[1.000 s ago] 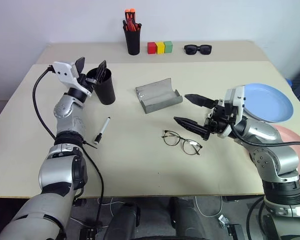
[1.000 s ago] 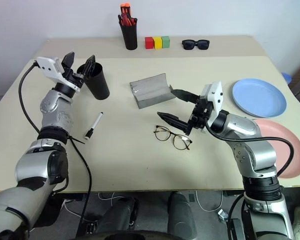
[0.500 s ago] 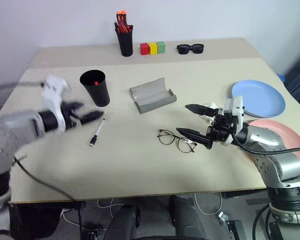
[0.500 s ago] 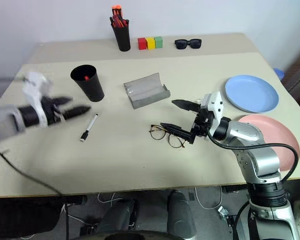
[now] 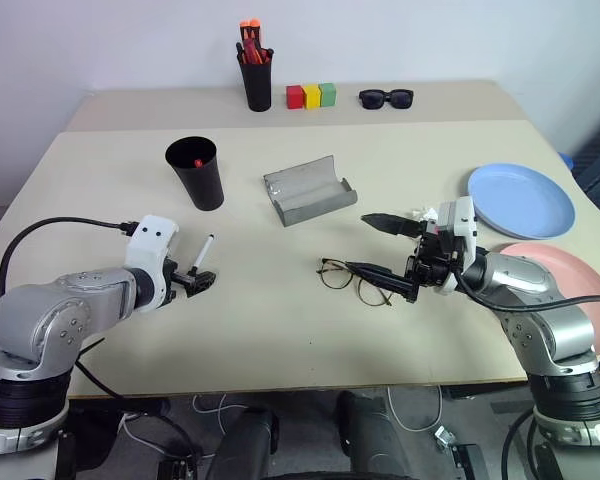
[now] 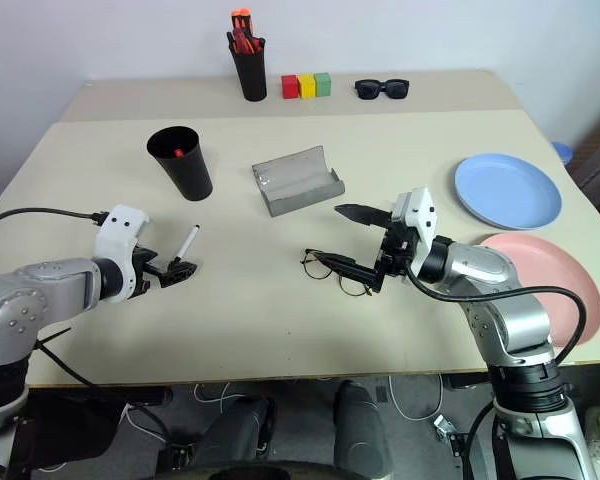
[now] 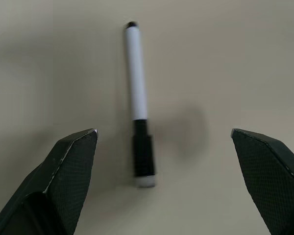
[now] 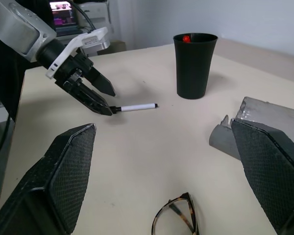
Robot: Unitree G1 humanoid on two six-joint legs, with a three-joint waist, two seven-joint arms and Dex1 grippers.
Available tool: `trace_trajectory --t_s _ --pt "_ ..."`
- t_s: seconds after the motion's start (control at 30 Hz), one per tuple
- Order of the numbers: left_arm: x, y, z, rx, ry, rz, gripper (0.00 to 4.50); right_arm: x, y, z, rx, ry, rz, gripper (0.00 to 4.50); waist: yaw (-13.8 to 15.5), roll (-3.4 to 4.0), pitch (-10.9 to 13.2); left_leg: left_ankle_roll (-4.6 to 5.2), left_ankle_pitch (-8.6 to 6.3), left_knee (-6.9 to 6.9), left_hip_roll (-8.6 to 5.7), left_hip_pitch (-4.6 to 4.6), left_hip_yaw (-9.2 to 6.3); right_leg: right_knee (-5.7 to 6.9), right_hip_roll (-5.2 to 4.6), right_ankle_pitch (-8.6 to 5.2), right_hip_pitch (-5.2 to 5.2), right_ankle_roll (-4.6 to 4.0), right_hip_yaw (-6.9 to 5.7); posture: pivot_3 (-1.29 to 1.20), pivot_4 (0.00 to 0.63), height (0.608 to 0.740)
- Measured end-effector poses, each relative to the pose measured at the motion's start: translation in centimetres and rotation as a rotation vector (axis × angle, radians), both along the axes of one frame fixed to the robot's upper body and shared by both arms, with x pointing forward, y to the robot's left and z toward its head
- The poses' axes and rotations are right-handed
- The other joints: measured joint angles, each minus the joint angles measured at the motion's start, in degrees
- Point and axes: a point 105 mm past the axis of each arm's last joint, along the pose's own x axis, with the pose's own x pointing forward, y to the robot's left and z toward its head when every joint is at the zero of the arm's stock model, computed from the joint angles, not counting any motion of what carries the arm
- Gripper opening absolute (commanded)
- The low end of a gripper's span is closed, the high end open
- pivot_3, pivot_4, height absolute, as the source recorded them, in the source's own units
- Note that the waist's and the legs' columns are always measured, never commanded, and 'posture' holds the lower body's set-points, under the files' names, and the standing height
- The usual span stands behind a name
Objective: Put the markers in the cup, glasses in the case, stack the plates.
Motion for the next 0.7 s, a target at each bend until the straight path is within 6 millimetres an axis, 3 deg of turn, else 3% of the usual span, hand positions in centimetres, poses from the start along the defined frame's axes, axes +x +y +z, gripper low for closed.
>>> trace_trajectory --t_s 0.1,0.2,0.43,0.6,0.7 --pt "0.1 -0.4 -0.7 -0.021 0.025 0.014 4.48 0.1 0.0 0.0 0.002 -0.003 -0.008 4.5 0.0 0.0 0.0 0.0 0.0 0.0 0.0 0.0 -0.01 -0.02 0.0 0.01 0.0 -0.01 0.0 0.0 0.15 0.74" --pt "0.0 -0.7 -1.3 -0.034 0.05 0.029 3.61 0.1 0.0 0.1 0.003 -0.007 -0.012 4.5 0.0 0.0 0.0 0.0 0.0 0.0 0.0 0.0 0.0 -0.03 0.0 0.01 0.0 -0.01 0.0 0.0 0.15 0.74" --pt "0.2 -0.4 -1.4 -0.028 0.062 0.063 0.02 0.2 -0.1 0.1 0.001 -0.012 -0.022 4.5 0.0 0.0 0.0 0.0 0.0 0.0 0.0 0.0 0.0 -0.03 0.0 0.01 0.01 -0.01 0.0 0.0 0.15 0.74" --pt "0.4 -0.9 -1.1 -0.032 0.038 0.028 0.02 0.3 -0.2 0.1 -0.002 -0.018 -0.029 4.5 0.0 0.0 0.0 -0.01 0.0 0.0 0.0 0.0 0.0 -0.04 0.0 0.01 0.01 -0.02 0.0 0.0 0.15 0.74" --pt "1.4 -1.9 0.3 -0.073 -0.083 -0.037 0.02 0.4 -0.3 0.1 -0.007 -0.026 -0.036 4.5 0.1 0.0 0.0 -0.02 0.01 0.0 0.01 -0.02 0.01 -0.07 -0.01 0.03 0.01 -0.04 0.0 0.0 0.15 0.74"
